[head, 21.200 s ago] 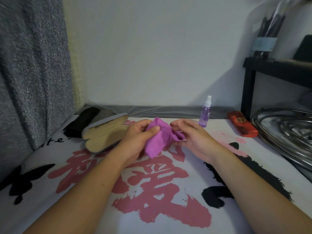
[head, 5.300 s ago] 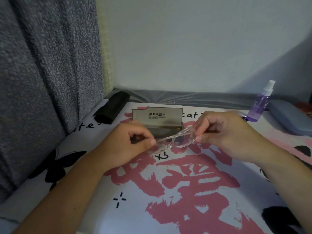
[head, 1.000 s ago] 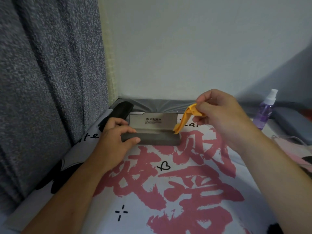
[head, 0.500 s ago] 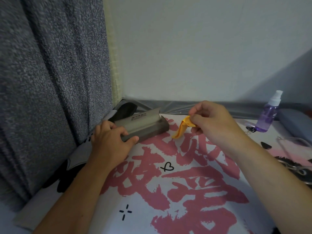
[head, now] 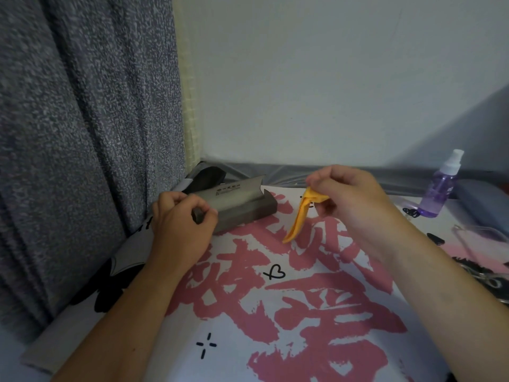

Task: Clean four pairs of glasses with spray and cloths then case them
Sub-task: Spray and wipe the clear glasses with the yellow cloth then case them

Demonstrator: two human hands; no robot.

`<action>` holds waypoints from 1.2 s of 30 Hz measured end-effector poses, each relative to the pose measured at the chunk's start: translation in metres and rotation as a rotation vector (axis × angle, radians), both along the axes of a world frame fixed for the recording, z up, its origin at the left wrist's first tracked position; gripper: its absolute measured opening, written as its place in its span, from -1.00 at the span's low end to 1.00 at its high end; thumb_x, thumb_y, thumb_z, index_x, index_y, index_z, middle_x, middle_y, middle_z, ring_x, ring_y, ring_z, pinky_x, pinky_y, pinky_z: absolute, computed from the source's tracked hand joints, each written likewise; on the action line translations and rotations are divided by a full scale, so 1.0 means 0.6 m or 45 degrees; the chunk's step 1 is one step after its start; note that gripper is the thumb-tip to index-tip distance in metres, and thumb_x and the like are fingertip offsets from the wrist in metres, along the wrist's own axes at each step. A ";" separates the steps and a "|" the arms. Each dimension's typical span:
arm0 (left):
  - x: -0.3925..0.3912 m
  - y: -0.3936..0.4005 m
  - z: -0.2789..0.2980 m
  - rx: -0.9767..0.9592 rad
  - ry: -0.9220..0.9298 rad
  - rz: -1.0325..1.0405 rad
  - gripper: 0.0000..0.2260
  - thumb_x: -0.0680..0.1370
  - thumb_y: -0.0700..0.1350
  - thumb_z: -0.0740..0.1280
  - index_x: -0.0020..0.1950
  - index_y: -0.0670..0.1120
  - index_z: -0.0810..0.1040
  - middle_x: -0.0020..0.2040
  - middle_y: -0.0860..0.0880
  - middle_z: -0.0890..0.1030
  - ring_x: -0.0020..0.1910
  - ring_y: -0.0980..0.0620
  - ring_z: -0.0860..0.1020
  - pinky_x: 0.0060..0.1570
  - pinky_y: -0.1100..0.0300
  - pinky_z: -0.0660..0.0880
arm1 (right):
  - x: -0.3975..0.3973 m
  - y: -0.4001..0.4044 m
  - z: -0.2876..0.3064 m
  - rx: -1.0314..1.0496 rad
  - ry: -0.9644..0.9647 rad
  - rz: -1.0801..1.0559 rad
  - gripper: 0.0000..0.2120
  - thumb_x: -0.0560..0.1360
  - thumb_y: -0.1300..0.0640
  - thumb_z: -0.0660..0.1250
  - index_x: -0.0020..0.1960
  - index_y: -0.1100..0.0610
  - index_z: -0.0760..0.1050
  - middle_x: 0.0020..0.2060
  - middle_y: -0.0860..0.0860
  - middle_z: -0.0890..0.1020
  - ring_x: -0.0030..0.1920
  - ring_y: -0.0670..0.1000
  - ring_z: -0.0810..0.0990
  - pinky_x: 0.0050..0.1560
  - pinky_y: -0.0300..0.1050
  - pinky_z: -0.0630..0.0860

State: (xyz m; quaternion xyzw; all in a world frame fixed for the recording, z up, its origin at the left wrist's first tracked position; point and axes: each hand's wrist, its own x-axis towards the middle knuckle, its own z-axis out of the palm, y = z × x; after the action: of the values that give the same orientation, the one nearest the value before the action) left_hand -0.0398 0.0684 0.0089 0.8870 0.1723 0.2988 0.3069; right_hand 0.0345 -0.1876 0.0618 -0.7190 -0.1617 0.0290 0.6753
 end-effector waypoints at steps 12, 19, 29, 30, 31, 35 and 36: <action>0.001 -0.005 -0.002 0.085 -0.216 0.010 -0.89 0.51 -0.16 0.39 -0.17 0.03 0.55 0.04 0.06 0.34 0.10 0.06 0.31 0.13 -0.11 0.49 | 0.004 -0.008 0.007 0.429 0.159 0.180 -0.78 0.59 0.25 0.27 -0.15 0.15 0.65 -0.36 0.07 0.48 -0.40 -0.02 0.41 -0.25 -0.09 0.39; 0.005 -0.104 0.061 0.034 -0.288 -0.809 -0.95 0.57 -0.11 0.42 0.01 -0.01 0.61 0.01 0.08 0.56 0.05 0.10 0.57 0.12 0.19 0.51 | 0.001 -0.005 0.004 0.523 0.346 0.303 -0.80 0.61 0.13 0.27 -0.11 0.15 0.61 -0.40 0.04 0.43 -0.45 -0.05 0.35 -0.32 -0.15 0.38; 0.057 -0.170 0.031 -0.692 -0.151 -0.955 -0.96 0.56 -0.13 0.42 -0.08 -0.04 0.59 -0.06 -0.07 0.70 -0.04 0.02 0.67 0.02 0.12 0.58 | 0.010 -0.002 -0.008 0.567 0.374 0.315 -0.76 0.56 0.01 0.36 0.15 0.12 0.49 -0.16 0.08 0.62 -0.17 0.05 0.56 -0.11 -0.03 0.47; 0.056 -0.166 0.031 -0.696 -0.148 -0.943 -0.94 0.57 -0.08 0.41 -0.08 -0.03 0.61 -0.08 -0.06 0.69 -0.06 0.05 0.65 0.01 0.12 0.55 | 0.009 0.000 -0.011 0.557 0.347 0.317 -0.74 0.55 0.08 0.39 0.19 0.15 0.50 -0.12 0.09 0.63 -0.13 0.06 0.59 -0.07 -0.01 0.49; 0.056 -0.163 0.029 -0.716 -0.144 -0.939 -0.91 0.58 -0.04 0.40 -0.09 -0.02 0.62 -0.10 -0.05 0.68 -0.08 0.06 0.63 0.02 0.12 0.53 | 0.007 0.003 -0.013 0.543 0.324 0.299 -0.73 0.54 0.16 0.40 0.22 0.17 0.51 -0.10 0.10 0.65 -0.11 0.06 0.61 -0.06 -0.01 0.52; 0.050 -0.151 0.028 -0.853 -0.103 -0.982 -0.84 0.57 0.03 0.34 -0.10 0.00 0.66 -0.12 -0.04 0.67 -0.09 0.03 0.61 0.06 0.02 0.50 | 0.005 0.008 -0.017 0.439 0.229 0.197 -0.80 0.57 0.29 0.37 0.17 0.16 0.57 -0.13 0.12 0.68 -0.14 0.08 0.64 0.01 0.05 0.54; 0.050 -0.148 0.028 -0.881 -0.106 -0.990 -0.83 0.57 0.02 0.33 -0.10 0.00 0.67 -0.10 -0.07 0.68 -0.07 0.00 0.61 0.09 -0.02 0.50 | 0.006 0.007 -0.017 0.443 0.228 0.194 -0.83 0.57 0.29 0.36 0.15 0.15 0.58 -0.14 0.11 0.68 -0.17 0.06 0.63 -0.01 0.04 0.54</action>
State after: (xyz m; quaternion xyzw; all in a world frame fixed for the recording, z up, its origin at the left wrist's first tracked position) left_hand -0.0096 -0.0202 0.0254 0.7195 -0.0934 0.1235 0.6770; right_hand 0.0379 -0.1835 0.0515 -0.5717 -0.1577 0.1154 0.7969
